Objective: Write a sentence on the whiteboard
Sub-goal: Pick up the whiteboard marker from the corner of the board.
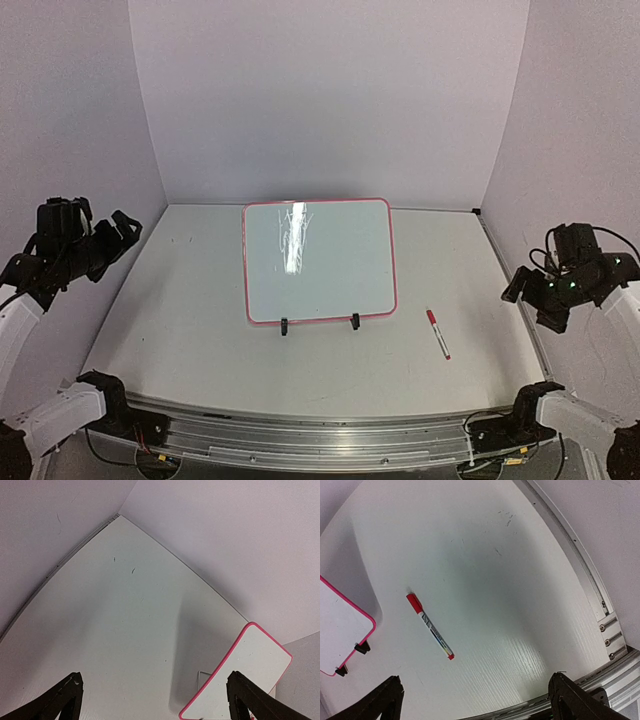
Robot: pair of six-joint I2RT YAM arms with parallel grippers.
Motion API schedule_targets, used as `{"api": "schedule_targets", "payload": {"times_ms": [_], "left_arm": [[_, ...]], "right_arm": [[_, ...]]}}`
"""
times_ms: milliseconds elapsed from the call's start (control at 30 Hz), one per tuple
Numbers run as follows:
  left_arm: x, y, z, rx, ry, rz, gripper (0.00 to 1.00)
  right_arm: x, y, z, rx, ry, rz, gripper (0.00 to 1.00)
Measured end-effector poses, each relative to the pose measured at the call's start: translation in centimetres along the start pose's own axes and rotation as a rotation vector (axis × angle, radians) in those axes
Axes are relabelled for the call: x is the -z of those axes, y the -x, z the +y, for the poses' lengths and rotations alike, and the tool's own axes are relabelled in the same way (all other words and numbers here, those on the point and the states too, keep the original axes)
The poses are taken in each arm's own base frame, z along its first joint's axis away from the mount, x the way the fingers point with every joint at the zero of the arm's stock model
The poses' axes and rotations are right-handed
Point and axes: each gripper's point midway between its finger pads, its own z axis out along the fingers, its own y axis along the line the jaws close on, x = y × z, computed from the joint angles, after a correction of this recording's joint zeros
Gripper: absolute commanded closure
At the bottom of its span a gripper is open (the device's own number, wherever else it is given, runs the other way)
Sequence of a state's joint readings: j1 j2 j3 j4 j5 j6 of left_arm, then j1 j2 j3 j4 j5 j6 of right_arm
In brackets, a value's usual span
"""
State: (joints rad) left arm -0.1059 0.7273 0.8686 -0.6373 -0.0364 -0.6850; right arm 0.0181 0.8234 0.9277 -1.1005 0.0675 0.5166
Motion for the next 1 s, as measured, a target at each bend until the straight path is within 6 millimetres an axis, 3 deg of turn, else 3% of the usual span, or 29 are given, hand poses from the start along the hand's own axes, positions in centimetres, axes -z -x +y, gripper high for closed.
{"api": "schedule_targets", "payload": {"times_ms": [200, 400, 500, 600, 700, 833, 1000], "left_arm": [[-2.2, -1.1, 0.8, 0.012, 0.073, 0.083, 0.00], [-3.8, -2.6, 2.1, 0.029, 0.135, 0.151, 0.00], [-4.4, -3.4, 2.5, 0.034, 0.149, 0.181, 0.00], [-4.8, -4.6, 3.0, 0.036, 0.155, 0.218, 0.00], [-5.0, -5.2, 3.1, 0.038, 0.143, 0.236, 0.00], [-5.3, -5.7, 2.9, 0.038, 0.120, 0.252, 0.00], [-5.4, -6.1, 2.8, 0.027, 0.105, 0.267, 0.00]], "right_arm": [[-2.8, -2.3, 2.1, 0.055, 0.091, 0.192, 0.02], [-7.9, -3.2, 4.2, 0.062, 0.115, 0.393, 0.10], [-10.5, -4.6, 4.7, 0.139, 0.062, 0.481, 0.11], [-12.4, -6.3, 6.0, 0.287, 0.011, 0.528, 0.22], [-13.9, -6.7, 7.9, 0.392, -0.004, 0.540, 0.41], [-16.1, -6.2, 9.2, 0.458, -0.012, 0.542, 0.51], [-17.9, -6.7, 9.0, 0.517, -0.046, 0.566, 0.59]]}}
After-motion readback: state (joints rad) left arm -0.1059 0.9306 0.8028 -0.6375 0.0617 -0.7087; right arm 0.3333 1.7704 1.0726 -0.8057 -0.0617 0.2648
